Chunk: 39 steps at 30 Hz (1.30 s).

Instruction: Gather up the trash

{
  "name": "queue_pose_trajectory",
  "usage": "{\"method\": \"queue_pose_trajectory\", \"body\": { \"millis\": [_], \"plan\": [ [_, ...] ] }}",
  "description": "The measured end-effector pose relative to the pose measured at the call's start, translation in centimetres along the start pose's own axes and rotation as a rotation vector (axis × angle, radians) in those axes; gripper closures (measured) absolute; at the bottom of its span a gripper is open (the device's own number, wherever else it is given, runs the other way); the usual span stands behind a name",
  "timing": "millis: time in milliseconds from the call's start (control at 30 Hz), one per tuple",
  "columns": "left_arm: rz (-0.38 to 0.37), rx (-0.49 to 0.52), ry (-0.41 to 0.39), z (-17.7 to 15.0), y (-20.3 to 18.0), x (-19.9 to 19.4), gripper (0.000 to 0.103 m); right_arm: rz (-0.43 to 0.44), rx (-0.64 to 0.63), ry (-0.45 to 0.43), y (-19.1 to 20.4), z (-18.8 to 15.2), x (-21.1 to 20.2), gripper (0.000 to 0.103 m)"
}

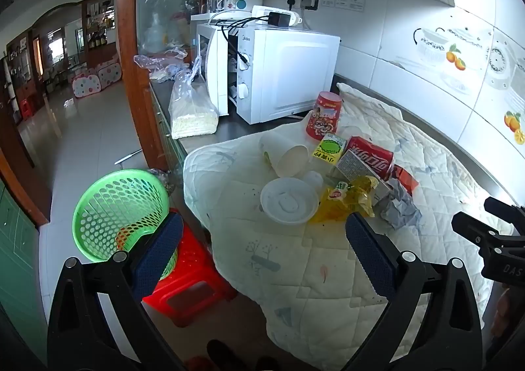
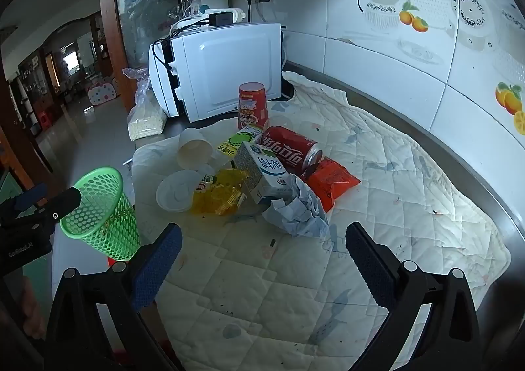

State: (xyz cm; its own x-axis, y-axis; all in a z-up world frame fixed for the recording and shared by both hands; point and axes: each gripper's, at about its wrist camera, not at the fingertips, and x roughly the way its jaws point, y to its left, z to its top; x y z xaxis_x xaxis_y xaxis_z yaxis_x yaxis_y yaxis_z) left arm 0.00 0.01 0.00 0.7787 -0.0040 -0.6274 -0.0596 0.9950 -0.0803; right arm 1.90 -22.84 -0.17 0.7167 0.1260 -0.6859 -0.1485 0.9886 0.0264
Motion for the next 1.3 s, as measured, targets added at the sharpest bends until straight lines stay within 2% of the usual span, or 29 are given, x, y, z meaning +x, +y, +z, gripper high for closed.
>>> {"method": "queue_pose_trajectory", "body": {
  "millis": [1300],
  "plan": [
    [0.002,-0.013,0.008,-0.10,0.74,0.28,0.005,0.002,0.006,-0.013,-0.06,-0.20,0.10,0.006]
  ]
}}
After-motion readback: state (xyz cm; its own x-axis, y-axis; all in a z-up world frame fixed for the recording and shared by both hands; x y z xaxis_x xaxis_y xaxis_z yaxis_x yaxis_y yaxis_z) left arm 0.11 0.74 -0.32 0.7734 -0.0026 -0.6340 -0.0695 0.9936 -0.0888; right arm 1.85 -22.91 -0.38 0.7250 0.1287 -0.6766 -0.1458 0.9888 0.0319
